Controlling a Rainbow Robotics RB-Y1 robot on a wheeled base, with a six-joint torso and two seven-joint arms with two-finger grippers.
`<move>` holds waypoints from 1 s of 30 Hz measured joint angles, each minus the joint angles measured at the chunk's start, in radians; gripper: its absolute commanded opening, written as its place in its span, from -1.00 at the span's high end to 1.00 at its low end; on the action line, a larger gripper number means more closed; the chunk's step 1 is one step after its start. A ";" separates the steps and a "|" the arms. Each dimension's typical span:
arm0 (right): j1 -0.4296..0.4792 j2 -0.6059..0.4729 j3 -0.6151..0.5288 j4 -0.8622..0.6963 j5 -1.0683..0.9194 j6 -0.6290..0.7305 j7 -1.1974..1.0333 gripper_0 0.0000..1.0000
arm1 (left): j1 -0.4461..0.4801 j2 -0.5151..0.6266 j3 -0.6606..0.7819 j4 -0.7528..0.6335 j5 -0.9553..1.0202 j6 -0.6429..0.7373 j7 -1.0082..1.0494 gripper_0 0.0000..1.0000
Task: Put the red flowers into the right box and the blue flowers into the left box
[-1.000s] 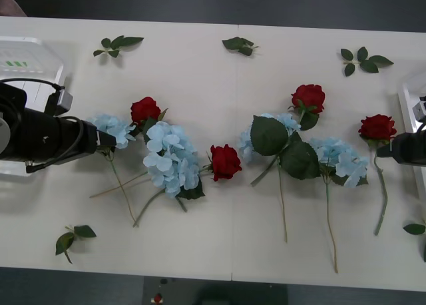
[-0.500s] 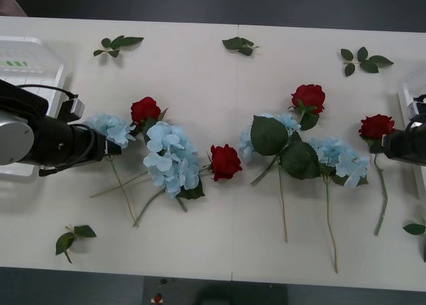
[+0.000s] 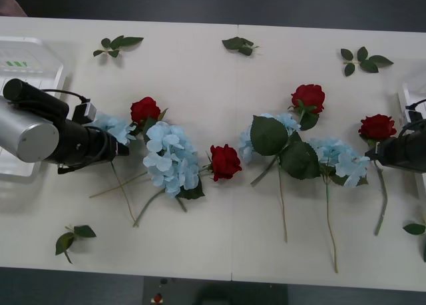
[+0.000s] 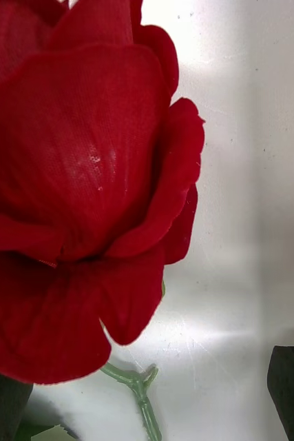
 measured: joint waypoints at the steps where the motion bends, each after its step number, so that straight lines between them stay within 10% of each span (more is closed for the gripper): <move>1: 0.000 0.000 0.000 0.000 0.002 0.000 0.000 -1.00 | -0.008 -0.007 -0.006 0.008 -0.006 0.000 0.000 -1.00; 13: 0.000 0.052 -0.007 0.046 0.022 -0.039 0.000 -1.00 | -0.044 -0.041 -0.079 0.053 -0.111 -0.007 0.000 -1.00; 15: 0.000 0.052 -0.007 0.046 0.023 -0.039 0.000 -0.70 | -0.044 -0.042 -0.087 0.053 -0.134 -0.009 0.000 -0.95; 17: 0.000 0.052 -0.007 0.046 0.023 -0.039 0.000 0.15 | -0.044 -0.043 -0.093 0.053 -0.161 -0.009 0.000 -0.49; 18: 0.000 0.052 -0.007 0.046 0.023 -0.039 0.000 0.53 | -0.044 -0.044 -0.095 0.053 -0.173 -0.009 0.001 0.07; 20: 0.000 0.052 -0.007 0.046 0.026 -0.039 0.000 0.85 | -0.044 -0.048 -0.095 0.053 -0.179 -0.009 0.004 0.88; 30: 0.000 0.052 -0.007 0.046 0.037 -0.039 0.000 1.00 | -0.044 -0.060 -0.095 0.053 -0.179 -0.009 0.032 1.00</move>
